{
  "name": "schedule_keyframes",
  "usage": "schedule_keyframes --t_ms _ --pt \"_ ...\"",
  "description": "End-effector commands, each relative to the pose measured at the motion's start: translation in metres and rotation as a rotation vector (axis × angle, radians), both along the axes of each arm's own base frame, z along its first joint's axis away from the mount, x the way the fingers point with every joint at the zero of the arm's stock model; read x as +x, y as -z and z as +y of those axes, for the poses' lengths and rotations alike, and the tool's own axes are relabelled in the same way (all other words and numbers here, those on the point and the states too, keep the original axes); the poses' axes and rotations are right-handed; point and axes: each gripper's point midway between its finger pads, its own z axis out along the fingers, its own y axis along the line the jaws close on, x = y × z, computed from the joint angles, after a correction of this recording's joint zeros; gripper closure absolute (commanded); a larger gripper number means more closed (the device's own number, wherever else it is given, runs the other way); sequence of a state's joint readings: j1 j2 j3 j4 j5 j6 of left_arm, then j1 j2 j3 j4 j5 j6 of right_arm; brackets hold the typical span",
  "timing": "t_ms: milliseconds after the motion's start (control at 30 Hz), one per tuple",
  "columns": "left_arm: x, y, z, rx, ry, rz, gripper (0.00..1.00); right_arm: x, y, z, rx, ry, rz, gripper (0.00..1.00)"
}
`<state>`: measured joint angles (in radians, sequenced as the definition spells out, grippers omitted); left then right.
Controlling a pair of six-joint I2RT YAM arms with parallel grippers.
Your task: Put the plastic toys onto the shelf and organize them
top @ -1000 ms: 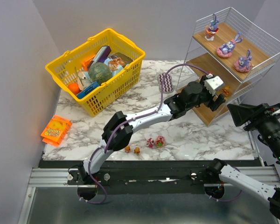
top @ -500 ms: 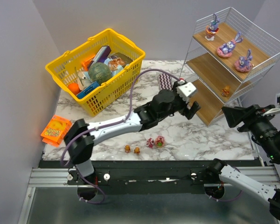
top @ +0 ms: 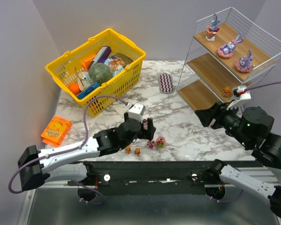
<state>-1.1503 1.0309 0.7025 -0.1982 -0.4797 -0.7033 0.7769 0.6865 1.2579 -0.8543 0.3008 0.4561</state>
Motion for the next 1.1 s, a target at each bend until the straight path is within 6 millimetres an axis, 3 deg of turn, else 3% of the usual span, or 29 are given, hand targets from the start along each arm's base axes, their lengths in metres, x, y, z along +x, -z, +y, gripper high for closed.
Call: schedule_keyframes --t_ms 0,167,233,533,833,1067 --pt "-0.02 0.048 0.059 0.019 -0.265 0.106 0.14 0.001 -0.001 0.022 0.038 -0.078 0.009 0.34" --pt "-0.023 0.064 0.108 0.08 -0.467 0.136 0.19 -0.003 -0.001 0.023 0.043 -0.095 0.019 0.34" --pt "-0.023 0.065 0.112 0.067 -0.498 0.139 0.2 -0.004 -0.002 0.02 0.047 -0.089 0.017 0.34" --pt "-0.038 0.106 0.104 0.097 -0.424 0.21 0.25 -0.009 0.002 0.008 0.05 -0.054 0.022 0.34" --pt "-0.039 0.118 0.091 0.091 -0.324 0.179 0.26 -0.01 0.007 0.007 0.045 -0.046 0.038 0.34" --pt "-0.034 0.111 0.079 0.067 -0.286 0.144 0.25 -0.01 0.007 0.006 0.036 -0.041 0.039 0.34"
